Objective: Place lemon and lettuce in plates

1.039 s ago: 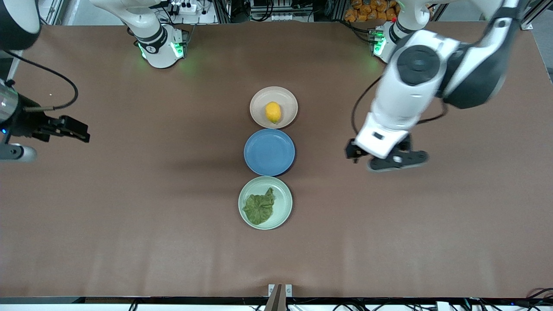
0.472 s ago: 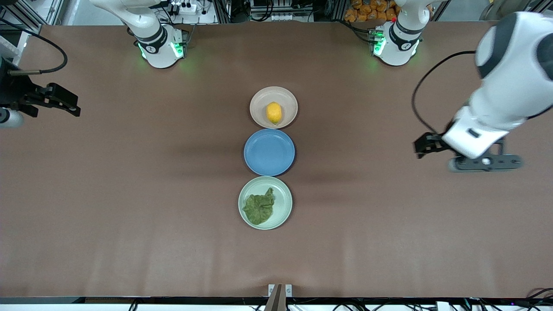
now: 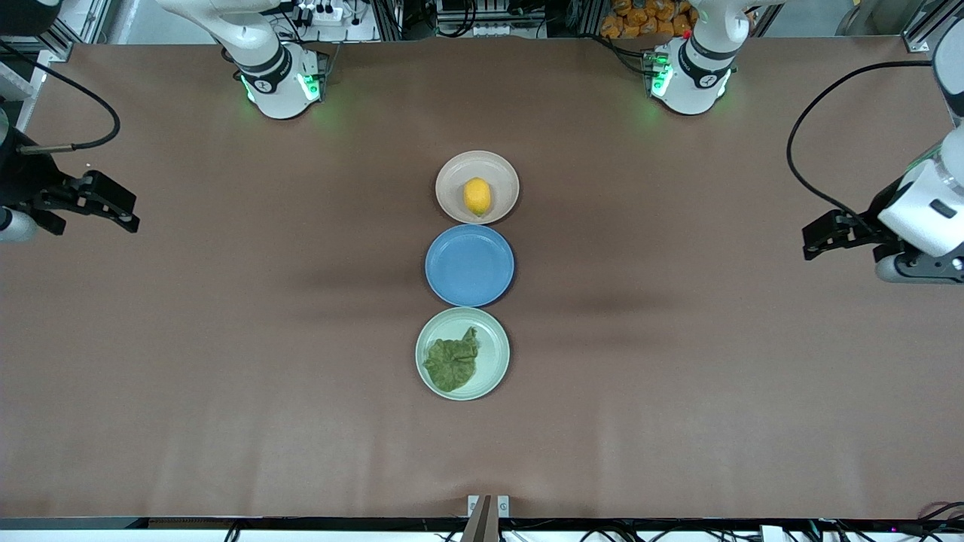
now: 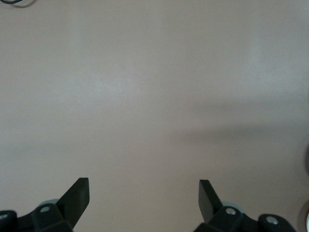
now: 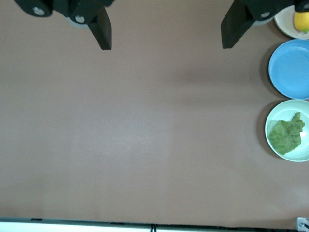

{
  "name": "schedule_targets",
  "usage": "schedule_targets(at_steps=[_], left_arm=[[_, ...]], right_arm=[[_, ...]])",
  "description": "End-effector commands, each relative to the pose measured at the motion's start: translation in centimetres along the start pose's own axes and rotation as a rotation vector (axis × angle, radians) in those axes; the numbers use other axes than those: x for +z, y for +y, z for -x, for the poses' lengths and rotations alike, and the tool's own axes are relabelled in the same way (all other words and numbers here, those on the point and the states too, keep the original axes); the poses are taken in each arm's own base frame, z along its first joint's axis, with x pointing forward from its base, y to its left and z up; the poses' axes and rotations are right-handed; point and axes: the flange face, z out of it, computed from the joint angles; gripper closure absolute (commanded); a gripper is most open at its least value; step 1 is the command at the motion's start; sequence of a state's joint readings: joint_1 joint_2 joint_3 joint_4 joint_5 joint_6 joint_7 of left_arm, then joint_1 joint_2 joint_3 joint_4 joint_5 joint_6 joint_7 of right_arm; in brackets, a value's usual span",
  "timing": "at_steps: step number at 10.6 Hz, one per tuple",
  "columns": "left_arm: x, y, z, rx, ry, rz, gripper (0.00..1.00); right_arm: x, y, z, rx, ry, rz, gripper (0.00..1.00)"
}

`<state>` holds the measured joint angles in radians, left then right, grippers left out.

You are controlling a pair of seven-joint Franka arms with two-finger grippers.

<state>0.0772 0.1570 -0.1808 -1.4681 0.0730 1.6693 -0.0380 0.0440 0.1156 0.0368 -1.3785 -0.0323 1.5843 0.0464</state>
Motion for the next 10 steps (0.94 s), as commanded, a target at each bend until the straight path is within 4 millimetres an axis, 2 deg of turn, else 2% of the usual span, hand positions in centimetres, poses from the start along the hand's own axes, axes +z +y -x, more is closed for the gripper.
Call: schedule_targets(at_steps=[1,3,4,5,8,10], left_arm=[[-3.0,0.8,2.0,0.019,0.025,0.013,0.0],[-4.6,1.8,3.0,0.012,0.034,0.045,0.0],[-4.7,1.9,3.1,-0.045,0.032,0.063,0.0],[-4.6,1.7,3.1,-0.053,0.027,0.061,0.0],[-6.9,1.3,4.6,-0.061,0.042,0.058,0.0],[-7.3,1.3,5.0,-0.061,0.032,0.058,0.0]], right_arm=[[0.0,0.3,1.1,-0.015,0.038,0.015,0.0],[0.0,0.3,1.1,-0.015,0.039,0.015,0.0],[0.3,0.2,1.1,-0.017,0.03,0.016,0.0],[0.7,-0.1,1.2,-0.022,0.024,0.015,0.0],[1.0,-0.3,1.2,-0.025,0.007,0.015,0.0],[1.1,-0.3,1.3,-0.024,-0.003,0.014,0.0]])
